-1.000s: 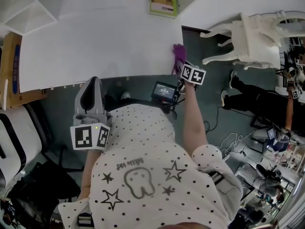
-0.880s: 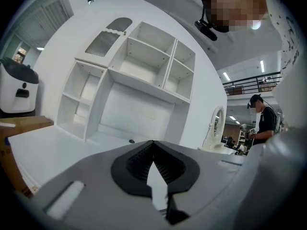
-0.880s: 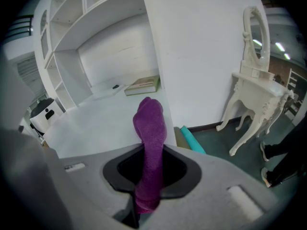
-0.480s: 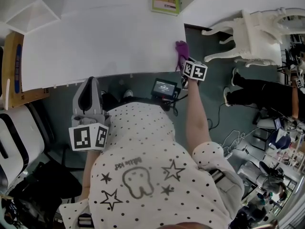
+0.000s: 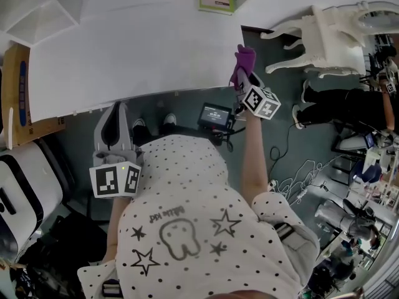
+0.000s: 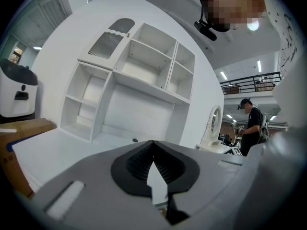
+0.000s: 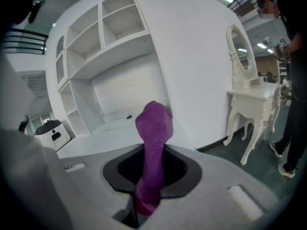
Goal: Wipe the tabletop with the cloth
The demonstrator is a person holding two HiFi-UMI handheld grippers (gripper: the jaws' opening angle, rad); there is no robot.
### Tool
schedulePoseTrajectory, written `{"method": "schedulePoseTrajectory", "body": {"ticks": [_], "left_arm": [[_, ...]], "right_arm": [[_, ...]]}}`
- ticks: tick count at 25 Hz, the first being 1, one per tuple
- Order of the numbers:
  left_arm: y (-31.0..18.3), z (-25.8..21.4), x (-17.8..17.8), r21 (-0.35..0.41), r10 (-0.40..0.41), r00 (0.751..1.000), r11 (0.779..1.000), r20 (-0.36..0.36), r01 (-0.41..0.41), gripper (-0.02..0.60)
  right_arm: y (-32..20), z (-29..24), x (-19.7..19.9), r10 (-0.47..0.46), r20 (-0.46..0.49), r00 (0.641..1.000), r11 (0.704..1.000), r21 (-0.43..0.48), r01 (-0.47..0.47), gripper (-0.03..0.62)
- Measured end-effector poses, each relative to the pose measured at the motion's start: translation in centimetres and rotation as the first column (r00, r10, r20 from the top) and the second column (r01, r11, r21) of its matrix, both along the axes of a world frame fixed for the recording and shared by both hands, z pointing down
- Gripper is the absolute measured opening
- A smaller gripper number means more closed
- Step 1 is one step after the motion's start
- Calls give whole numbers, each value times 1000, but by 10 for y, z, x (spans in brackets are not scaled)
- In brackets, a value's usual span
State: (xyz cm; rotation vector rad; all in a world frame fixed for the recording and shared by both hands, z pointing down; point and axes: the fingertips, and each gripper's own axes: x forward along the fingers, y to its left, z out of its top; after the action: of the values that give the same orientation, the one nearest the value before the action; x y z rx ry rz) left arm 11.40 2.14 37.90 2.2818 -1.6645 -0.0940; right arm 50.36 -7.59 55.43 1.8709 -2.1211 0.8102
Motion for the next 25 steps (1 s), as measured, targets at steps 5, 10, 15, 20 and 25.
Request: {"method": "schedulePoseTrajectory", "body": {"ticks": [5, 10, 15, 20, 25], "left_arm": [[6, -2, -19, -9, 47, 999, 999, 9, -47, 0], [10, -4, -39, -17, 95, 995, 995, 12, -95, 0], [18, -3, -59, -23, 141, 990, 990, 16, -140, 0], [25, -1, -84, -21, 161, 987, 987, 20, -161, 0], [26, 3, -113, -23, 151, 988, 988, 22, -151, 0]], "right_arm": [[35, -52, -65, -102, -48, 994, 988, 110, 107, 71], [67, -93, -135, -165, -126, 978, 965, 182, 187, 72], [96, -116, -194, -177, -127, 976, 953, 224, 202, 72], [118, -122, -251, -208, -150, 966, 940, 244, 240, 72], [131, -127, -315, -279, -160, 947, 917, 248, 312, 72]]}}
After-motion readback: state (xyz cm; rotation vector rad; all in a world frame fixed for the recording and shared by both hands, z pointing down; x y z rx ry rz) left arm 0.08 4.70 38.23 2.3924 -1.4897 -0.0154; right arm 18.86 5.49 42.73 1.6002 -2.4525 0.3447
